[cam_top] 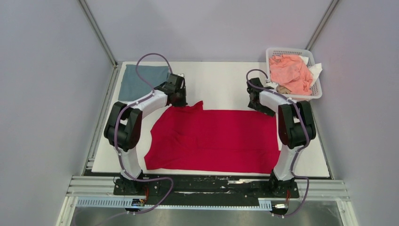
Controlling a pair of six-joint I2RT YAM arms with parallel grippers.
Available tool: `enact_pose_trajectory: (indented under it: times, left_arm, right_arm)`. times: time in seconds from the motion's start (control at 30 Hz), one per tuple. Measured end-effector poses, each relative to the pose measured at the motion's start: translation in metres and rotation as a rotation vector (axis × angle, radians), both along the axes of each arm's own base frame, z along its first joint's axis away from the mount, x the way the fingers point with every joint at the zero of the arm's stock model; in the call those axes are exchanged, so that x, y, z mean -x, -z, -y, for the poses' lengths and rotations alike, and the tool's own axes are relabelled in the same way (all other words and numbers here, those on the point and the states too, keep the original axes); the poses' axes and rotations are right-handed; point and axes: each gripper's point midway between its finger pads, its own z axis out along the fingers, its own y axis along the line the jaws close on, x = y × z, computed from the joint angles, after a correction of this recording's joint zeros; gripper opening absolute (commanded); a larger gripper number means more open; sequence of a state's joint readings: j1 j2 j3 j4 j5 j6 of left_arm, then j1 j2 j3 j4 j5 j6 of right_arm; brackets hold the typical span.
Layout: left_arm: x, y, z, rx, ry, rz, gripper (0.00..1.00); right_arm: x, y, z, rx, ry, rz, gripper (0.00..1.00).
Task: Fold and stack the t-shirts
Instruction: Grab the side of the flattened tshirt furthest away from the robot with both arms
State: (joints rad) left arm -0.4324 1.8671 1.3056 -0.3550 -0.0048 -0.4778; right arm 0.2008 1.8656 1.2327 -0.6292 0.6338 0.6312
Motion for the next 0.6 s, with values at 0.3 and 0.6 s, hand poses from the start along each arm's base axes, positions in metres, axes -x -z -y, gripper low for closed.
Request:
enact_pose_trajectory:
  times: [0.3, 0.6]
  left_arm:
    - [0.011, -0.023, 0.011, 0.060, 0.037, 0.047, 0.00]
    - [0.014, -0.037, 0.014, 0.076, 0.043, 0.082, 0.00]
  right_arm:
    - [-0.022, 0.006, 0.007, 0.059, 0.045, 0.006, 0.99]
    - [0.005, 0.005, 0.019, 0.107, 0.088, -0.019, 0.88]
